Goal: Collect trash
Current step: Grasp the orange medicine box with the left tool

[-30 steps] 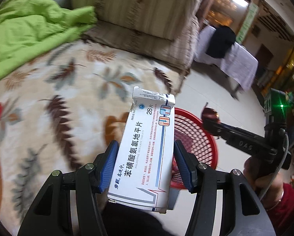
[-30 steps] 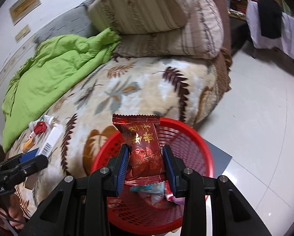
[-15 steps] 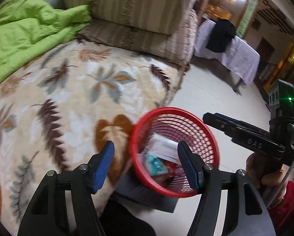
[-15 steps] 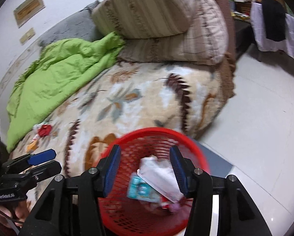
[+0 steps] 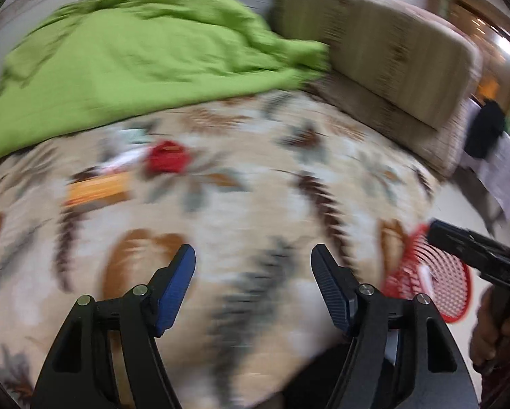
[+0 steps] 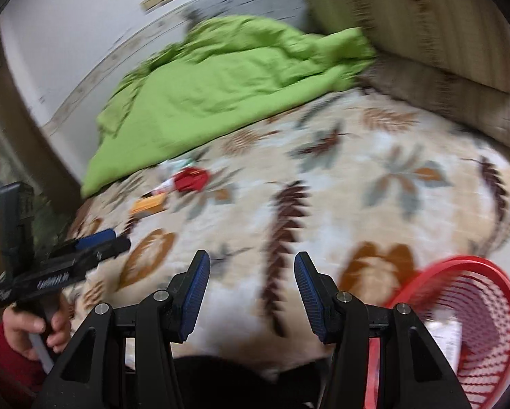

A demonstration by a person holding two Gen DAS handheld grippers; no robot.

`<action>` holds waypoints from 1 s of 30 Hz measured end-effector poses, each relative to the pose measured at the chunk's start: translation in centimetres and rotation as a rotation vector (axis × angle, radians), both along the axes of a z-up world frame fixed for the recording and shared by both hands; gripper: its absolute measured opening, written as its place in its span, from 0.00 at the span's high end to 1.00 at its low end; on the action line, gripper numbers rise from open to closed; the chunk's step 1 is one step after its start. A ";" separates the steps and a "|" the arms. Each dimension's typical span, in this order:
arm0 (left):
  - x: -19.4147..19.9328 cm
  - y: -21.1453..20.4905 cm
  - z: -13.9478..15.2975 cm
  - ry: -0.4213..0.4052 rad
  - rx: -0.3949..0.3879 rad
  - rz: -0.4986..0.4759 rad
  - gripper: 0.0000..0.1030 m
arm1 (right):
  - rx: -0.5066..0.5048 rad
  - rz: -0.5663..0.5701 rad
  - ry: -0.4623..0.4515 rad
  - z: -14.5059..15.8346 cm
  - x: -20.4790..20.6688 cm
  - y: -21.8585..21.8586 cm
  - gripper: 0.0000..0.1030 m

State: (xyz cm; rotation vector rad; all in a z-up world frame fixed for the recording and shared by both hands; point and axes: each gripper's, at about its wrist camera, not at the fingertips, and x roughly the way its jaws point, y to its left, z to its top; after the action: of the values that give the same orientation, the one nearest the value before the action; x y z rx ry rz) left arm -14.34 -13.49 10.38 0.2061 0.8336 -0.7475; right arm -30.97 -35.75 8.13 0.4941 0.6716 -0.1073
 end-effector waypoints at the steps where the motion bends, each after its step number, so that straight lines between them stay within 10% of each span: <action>1: 1.2 1.3 0.1 -0.005 -0.004 0.036 0.32 | -0.003 0.019 0.000 0.1 0.7 0.7 0.46; 7: 9.5 6.6 0.5 -0.025 0.006 0.164 0.31 | -0.038 0.084 0.010 0.1 2.7 3.2 0.43; 19: 24.9 3.3 -7.2 0.129 0.035 0.059 0.31 | -0.050 0.047 0.112 -1.5 7.5 2.8 0.43; 30: 17.9 2.6 -9.8 0.089 0.209 -0.236 0.31 | -0.002 0.158 0.088 -1.3 18.7 5.3 0.43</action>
State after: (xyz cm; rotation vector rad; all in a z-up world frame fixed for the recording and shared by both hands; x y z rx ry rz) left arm 3.57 -10.87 0.59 0.4665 0.9833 -0.8946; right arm -12.27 -30.48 6.87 0.4348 0.7940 0.0193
